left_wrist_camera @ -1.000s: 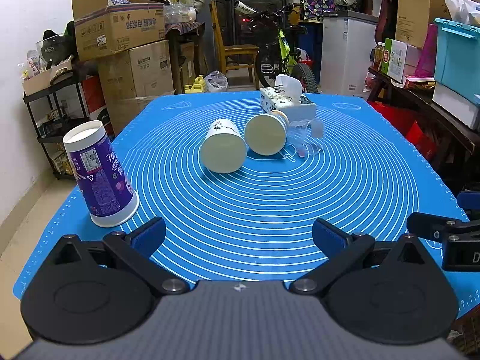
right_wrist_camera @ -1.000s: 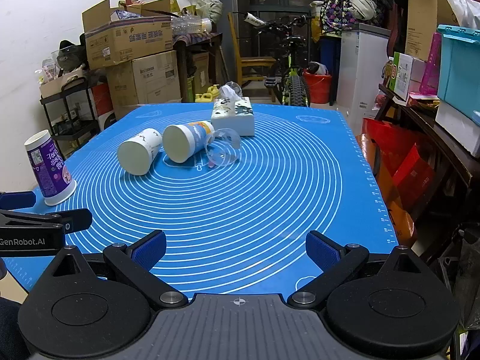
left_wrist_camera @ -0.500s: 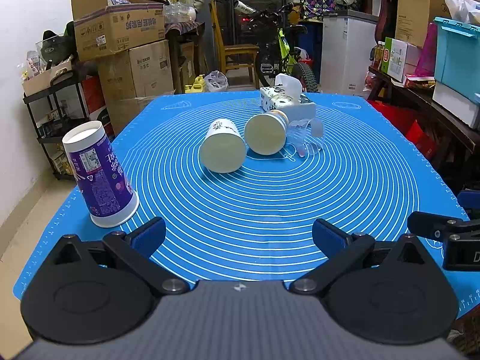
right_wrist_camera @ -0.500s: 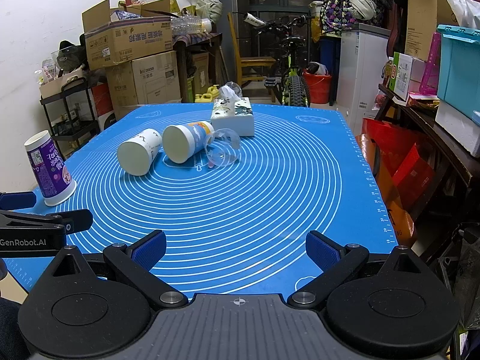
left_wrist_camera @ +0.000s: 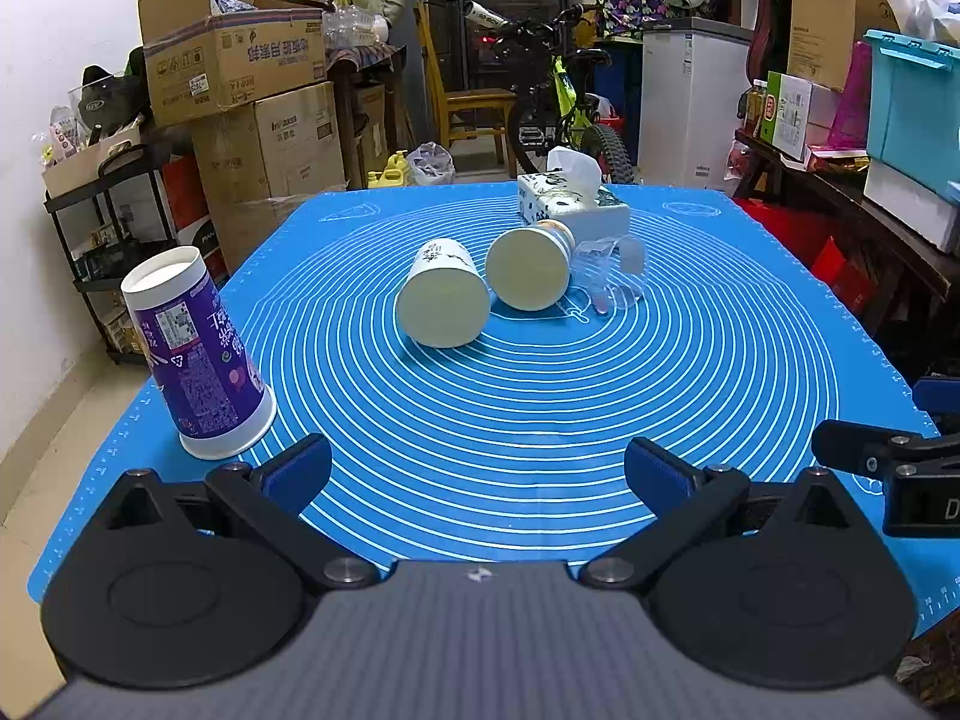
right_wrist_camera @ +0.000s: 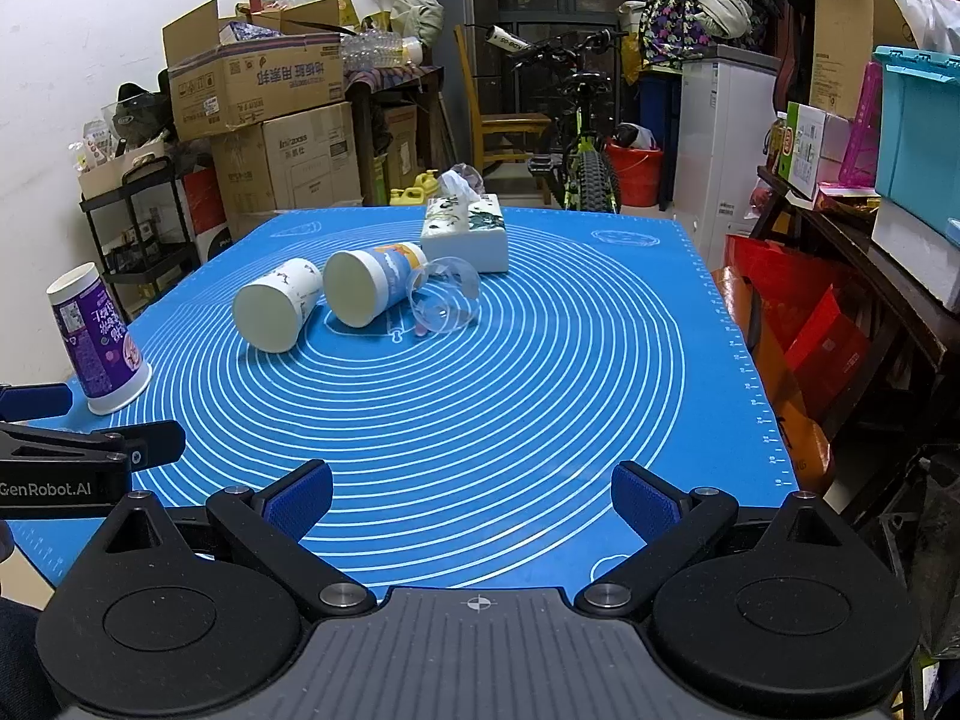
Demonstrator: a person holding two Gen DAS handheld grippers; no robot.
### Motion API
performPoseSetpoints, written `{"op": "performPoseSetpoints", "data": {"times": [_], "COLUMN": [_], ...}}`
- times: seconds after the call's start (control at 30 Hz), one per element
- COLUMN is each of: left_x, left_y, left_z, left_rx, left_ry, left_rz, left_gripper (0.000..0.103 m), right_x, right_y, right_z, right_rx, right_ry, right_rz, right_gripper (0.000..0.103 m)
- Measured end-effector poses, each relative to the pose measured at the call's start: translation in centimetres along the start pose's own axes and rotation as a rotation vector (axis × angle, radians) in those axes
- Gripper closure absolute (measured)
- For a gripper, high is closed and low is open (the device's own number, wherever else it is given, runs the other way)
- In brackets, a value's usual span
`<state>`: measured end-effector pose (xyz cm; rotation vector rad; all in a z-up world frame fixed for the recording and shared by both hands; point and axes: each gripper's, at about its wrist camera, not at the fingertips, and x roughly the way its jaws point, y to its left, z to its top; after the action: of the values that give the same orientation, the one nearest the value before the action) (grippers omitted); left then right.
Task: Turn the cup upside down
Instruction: 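Move the left tool toward the white ink-painted cup lying on its side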
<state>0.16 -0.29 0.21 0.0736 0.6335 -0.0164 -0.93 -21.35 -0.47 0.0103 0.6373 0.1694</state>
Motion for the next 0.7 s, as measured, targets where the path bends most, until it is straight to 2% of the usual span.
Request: {"op": "performPoseSetpoints", "data": {"times": [0.33, 0.7], "left_x": [0.4, 3.0], "left_y": [0.0, 0.8], "left_z": [0.4, 3.1], "left_rx": [0.005, 0.024], "left_ry": [-0.005, -0.069], "left_rz": [0.001, 0.009], "left_gripper": [0.001, 0.001], "right_x": [0.3, 3.5], "right_y": [-0.3, -1.0], "right_z": [-0.3, 2.3], "right_rx": [0.003, 0.04], "right_ry": [-0.007, -0.053], "right_rz": [0.004, 0.025], "right_gripper": [0.004, 0.004]}}
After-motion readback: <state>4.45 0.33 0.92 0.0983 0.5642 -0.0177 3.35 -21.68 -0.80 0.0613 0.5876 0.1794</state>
